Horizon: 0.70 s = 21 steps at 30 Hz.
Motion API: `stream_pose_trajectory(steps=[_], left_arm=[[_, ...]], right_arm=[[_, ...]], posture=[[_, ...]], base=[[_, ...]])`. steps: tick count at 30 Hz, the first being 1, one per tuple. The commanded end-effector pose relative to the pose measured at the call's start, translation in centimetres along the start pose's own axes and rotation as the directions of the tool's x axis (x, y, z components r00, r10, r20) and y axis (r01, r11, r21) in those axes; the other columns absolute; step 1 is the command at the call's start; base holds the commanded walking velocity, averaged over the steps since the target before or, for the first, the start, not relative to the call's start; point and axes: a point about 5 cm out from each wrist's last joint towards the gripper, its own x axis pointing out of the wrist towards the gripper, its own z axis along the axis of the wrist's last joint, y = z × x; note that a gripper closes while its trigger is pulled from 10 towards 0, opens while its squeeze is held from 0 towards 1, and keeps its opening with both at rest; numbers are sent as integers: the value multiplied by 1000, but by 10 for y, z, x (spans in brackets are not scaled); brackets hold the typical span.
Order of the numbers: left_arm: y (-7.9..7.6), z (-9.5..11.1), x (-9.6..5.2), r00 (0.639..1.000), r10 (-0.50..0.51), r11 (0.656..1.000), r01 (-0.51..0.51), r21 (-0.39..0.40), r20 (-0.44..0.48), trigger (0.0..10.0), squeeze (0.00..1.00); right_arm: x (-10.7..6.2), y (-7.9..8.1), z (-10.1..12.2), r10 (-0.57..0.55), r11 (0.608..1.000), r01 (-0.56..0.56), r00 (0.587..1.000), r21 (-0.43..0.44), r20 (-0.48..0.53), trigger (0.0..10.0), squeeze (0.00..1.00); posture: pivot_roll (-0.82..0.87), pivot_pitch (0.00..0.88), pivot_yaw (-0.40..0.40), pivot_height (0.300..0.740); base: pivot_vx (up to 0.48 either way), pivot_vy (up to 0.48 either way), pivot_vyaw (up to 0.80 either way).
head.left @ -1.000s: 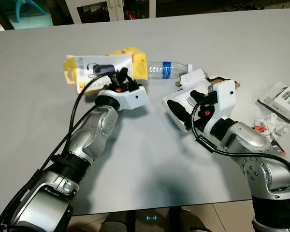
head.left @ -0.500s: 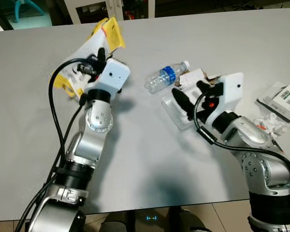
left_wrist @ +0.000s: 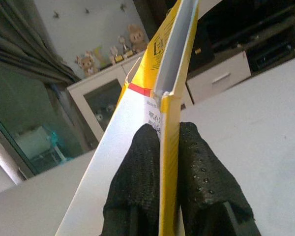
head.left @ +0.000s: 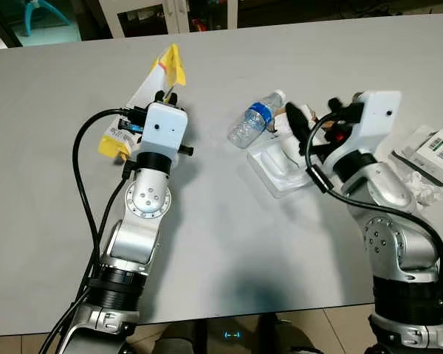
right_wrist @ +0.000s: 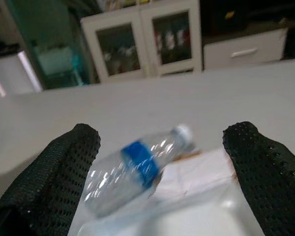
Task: Picking trash to rubbish bin
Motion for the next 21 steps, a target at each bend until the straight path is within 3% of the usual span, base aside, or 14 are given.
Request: stream_pose_trajectory(steps=[1, 11, 21], left_arm=[[5, 3, -3, 1000, 6, 1000, -5, -25, 25, 10000, 0], [3, 13, -4, 996, 0, 995, 10, -103, 93, 10000, 0], [-9, 3, -14, 997, -55, 991, 62, -115, 62, 10000, 0]], right_arm=[[1, -2, 2, -29, 999, 29, 999, -21, 27, 10000, 0], [5, -7, 20, -92, 993, 102, 983, -57, 159, 10000, 0], [3, -11, 11, -143, 983, 159, 977, -93, 158, 10000, 0]], posture=[[40, 167, 83, 740], [32, 128, 91, 740], [28, 126, 90, 740]], base=[[0, 0, 0], [0, 0, 0], [0, 0, 0]])
